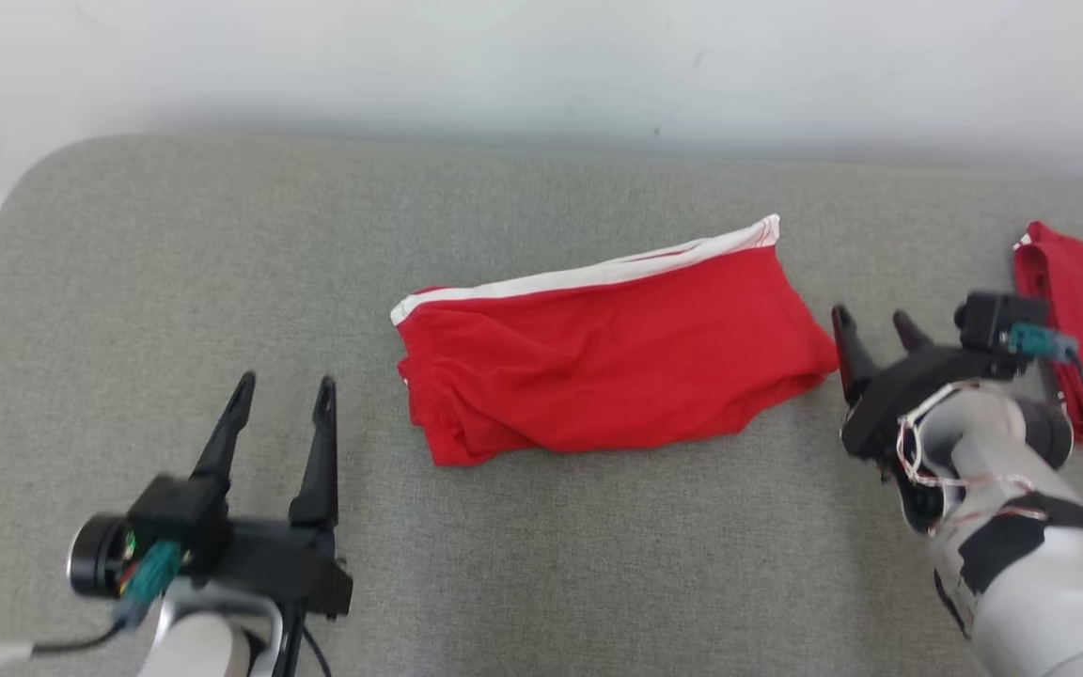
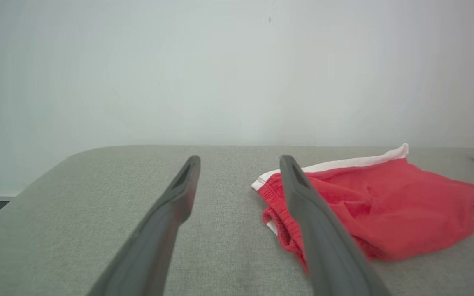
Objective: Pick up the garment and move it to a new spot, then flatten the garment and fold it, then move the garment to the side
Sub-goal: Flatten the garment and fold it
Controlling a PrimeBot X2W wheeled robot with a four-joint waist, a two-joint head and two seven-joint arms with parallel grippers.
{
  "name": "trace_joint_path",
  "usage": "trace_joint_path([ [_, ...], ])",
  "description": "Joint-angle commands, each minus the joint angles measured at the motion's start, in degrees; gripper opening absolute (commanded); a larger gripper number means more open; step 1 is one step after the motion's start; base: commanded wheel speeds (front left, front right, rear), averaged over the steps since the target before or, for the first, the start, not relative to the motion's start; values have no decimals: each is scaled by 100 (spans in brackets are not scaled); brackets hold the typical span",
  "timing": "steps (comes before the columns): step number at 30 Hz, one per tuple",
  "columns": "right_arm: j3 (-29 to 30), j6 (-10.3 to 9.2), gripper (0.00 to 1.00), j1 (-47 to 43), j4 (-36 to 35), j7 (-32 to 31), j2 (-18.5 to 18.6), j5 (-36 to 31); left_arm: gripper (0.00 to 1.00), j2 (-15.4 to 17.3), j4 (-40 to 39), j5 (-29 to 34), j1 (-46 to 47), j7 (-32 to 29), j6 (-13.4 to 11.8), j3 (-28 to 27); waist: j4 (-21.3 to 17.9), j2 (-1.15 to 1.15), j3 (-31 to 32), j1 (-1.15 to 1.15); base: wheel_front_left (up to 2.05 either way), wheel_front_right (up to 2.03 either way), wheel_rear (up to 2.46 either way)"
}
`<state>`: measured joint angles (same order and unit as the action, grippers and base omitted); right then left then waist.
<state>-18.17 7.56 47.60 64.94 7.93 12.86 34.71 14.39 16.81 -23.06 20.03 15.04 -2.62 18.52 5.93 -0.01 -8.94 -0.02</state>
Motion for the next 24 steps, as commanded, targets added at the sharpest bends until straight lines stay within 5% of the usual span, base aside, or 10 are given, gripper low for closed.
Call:
trace_joint_path([
  [1, -29, -14, 100, -122, -28, 14, 2, 55, 100, -37, -122, 70, -186, 17, -41, -71, 10, 1, 98, 2, 0, 0, 0],
  [10, 87, -14, 100, -278, 207, 79, 117, 418, 100, -274, -911, 467, -875, 16, -184, -512, 411, 1, 0, 2, 0, 0, 0],
  [23, 78, -14, 100, -174, 867, 51, 48, 140, 100, -583, -812, 806, -845, 17, 86, -782, 806, 1, -315, 2, 0, 0, 0],
  [24, 85, -14, 45, -201, 884, 10, 17, 129, 100, -598, -796, 834, -838, 18, 101, -806, 808, 1, -315, 2, 0, 0, 0],
])
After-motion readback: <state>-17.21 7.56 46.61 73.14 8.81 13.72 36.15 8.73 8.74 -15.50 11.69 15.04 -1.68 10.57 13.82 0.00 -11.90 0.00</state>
